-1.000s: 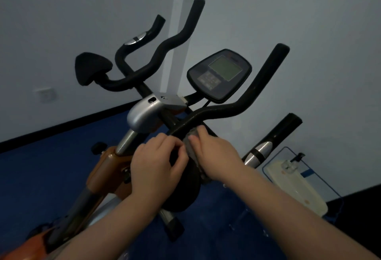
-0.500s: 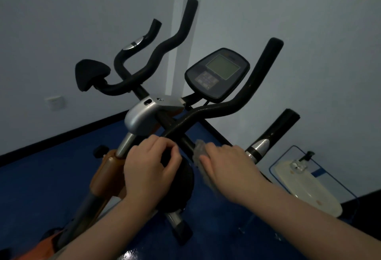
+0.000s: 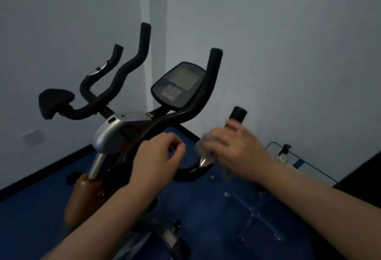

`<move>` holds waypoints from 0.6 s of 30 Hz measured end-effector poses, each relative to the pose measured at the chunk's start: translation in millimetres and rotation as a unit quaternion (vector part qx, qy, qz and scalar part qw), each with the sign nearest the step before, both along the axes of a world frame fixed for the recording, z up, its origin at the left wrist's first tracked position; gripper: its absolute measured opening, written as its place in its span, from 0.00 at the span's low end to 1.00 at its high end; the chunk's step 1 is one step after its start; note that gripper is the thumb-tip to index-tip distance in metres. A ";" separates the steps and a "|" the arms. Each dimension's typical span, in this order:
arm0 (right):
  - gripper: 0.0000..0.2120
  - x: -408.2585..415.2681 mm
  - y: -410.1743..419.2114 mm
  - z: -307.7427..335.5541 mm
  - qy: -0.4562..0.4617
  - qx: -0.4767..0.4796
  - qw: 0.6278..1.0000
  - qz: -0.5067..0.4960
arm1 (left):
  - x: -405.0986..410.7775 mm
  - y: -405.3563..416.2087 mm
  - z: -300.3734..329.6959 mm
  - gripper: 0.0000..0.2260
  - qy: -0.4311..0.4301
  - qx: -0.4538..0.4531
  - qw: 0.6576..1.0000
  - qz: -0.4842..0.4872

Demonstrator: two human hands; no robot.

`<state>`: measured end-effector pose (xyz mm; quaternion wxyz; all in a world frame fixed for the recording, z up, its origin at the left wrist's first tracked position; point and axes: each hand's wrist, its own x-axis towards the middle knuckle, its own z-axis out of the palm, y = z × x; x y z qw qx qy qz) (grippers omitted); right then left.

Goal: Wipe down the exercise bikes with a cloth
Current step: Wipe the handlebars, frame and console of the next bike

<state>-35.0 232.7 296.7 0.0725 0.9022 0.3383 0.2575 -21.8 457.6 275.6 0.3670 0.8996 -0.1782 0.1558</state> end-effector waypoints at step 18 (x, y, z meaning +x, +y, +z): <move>0.08 -18.1 80.1 -70.4 -0.012 0.197 0.979 -0.045 | -2.5 1.6 -8.4 0.12 0.055 -0.039 0.994 0.081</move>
